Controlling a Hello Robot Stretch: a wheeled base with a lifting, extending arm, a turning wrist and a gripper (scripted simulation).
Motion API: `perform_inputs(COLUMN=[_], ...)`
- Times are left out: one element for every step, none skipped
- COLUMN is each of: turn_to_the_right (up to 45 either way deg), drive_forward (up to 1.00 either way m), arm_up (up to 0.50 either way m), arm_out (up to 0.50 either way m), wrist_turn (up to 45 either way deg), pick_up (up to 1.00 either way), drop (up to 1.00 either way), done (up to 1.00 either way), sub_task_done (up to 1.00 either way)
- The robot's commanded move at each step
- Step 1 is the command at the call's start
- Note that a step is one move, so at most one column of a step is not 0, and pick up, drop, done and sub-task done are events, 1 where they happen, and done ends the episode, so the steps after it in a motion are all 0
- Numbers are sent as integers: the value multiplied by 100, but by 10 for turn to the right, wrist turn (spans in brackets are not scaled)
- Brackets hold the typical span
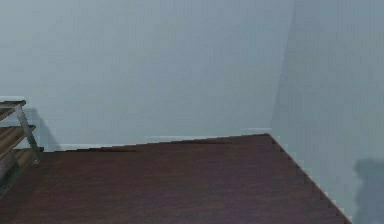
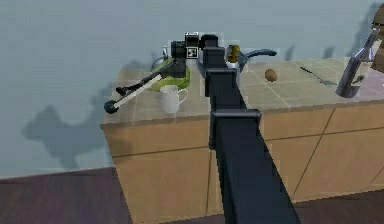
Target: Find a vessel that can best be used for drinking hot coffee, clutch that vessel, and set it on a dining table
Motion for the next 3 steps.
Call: perform_inputs(turn_to_the_right=[0,0,0], drive_forward=[0,0,0], arm_up=[0,0,-16], arm_out=[0,0,0], wrist_turn=[450,270,0], pick_up=[0,0,0], drop=[0,0,0], done=[0,0,0], sub_task_done=[0,0,0])
